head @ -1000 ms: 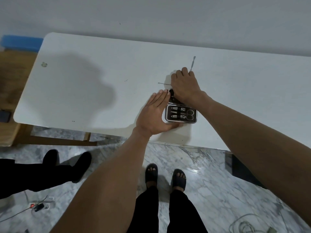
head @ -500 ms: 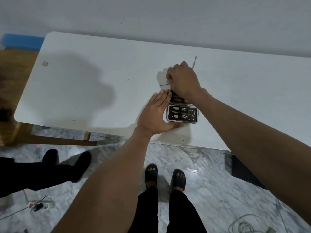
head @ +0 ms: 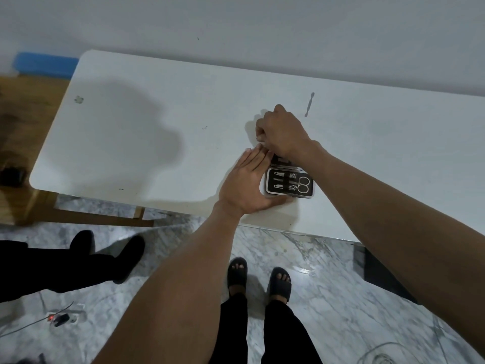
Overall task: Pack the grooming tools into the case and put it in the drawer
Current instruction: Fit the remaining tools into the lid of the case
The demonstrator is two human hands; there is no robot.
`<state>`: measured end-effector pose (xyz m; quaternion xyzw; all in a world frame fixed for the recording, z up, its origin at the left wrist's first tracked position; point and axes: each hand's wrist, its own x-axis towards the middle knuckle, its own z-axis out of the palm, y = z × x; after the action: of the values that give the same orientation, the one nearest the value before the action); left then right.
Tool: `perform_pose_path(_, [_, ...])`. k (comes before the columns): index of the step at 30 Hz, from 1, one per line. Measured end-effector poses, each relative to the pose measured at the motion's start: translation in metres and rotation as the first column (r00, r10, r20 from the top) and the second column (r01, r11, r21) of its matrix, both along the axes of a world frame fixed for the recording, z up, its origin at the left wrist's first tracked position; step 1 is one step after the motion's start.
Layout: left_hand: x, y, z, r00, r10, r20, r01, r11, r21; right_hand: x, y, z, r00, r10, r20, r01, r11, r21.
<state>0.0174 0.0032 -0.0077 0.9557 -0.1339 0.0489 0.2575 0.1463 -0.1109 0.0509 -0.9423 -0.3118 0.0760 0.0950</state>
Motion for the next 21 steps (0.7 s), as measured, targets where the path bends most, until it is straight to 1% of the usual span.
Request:
perform_pose_path(2, [0.0,0.0,0.0,1.0,0.002,0.004,-0.002,1.0,0.008,0.0,-0.002,-0.003,0.997,0.061,0.054,-0.057,0.997,-0.059])
perform_pose_path(4, [0.0,0.0,0.0,1.0,0.004,0.006,-0.004,1.0,0.009,-0.001,-0.004,-0.006,0.992,0.088,0.092,-0.077,0.99,-0.122])
perform_pose_path(6, [0.0,0.0,0.001,1.0,0.008,0.005,-0.008,1.0,0.001,-0.001,-0.004,-0.009,0.992,0.076,0.103,-0.06,0.987,-0.152])
perform_pose_path(7, [0.0,-0.001,0.002,1.0,0.011,0.005,-0.011,1.0,-0.003,0.0,-0.004,-0.01,0.994,0.049,0.102,-0.034,0.99,-0.138])
perform_pose_path(9, [-0.001,-0.001,0.002,1.0,0.015,0.006,-0.015,1.0,-0.006,0.002,-0.006,-0.011,0.998,-0.033,0.058,0.037,0.997,-0.074])
perform_pose_path(11, [-0.001,-0.001,0.001,1.0,0.014,0.009,-0.014,1.0,-0.004,0.005,-0.01,-0.009,0.993,-0.115,-0.02,0.115,0.993,0.018])
perform_pose_path(15, [-0.001,-0.001,0.002,1.0,0.007,-0.005,-0.007,1.0,0.002,0.013,-0.02,0.001,0.961,-0.238,-0.142,0.267,0.931,0.249])
perform_pose_path(18, [-0.001,0.0,0.001,1.0,0.006,-0.006,-0.006,1.0,0.013,0.013,-0.024,0.013,0.928,-0.293,-0.23,0.365,0.839,0.403])
perform_pose_path(19, [-0.001,0.0,0.001,1.0,0.004,-0.005,-0.004,1.0,0.013,0.011,-0.026,0.016,0.91,-0.316,-0.27,0.409,0.794,0.45])
perform_pose_path(21, [-0.001,0.001,0.0,1.0,0.002,-0.007,-0.002,1.0,0.012,0.007,-0.032,0.023,0.857,-0.356,-0.373,0.512,0.673,0.534])
